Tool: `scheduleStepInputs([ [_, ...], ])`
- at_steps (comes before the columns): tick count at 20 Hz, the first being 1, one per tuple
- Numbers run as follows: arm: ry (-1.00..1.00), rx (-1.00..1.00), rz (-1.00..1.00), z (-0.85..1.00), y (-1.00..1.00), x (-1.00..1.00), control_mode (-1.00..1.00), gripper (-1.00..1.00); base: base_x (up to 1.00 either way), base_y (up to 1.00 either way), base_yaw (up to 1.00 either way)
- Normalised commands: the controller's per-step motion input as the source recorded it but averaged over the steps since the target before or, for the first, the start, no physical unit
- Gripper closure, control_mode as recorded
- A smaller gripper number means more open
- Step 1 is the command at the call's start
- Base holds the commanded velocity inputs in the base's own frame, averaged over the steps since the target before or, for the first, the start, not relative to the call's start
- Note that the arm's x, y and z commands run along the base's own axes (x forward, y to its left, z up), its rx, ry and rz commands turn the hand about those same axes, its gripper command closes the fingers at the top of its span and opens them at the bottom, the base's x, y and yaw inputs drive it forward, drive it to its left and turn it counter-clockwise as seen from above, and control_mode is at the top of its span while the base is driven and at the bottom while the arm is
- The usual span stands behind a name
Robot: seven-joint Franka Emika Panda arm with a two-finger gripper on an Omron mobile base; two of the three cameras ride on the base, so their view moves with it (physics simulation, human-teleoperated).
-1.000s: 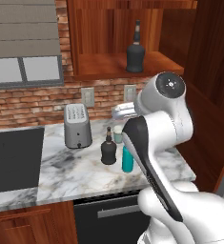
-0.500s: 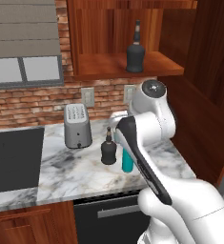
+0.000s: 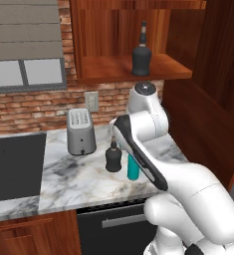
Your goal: Sort all alcoholic drinks to one cabinet, and non-alcoholic drinks to the other.
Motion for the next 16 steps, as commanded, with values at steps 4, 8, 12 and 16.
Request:
scheduleStepInputs([
  [4, 0.02, -0.10, 0.00, -0.39, 0.43, 0.23, -1.00, -1.00, 0.00, 0.00, 0.00],
  [8, 0.00, -0.12, 0.00, -0.31, 0.34, 0.28, -1.00, -1.00, 0.00, 0.00, 0.00],
  [12, 0.00, -0.07, 0.00, -0.19, 0.07, 0.25, -1.00, -1.00, 0.00, 0.00, 0.00],
  [16, 0.00, -0.01, 0.00, -0.11, -0.01, 0.06, -1.00, -1.00, 0.00, 0.00, 0.00],
])
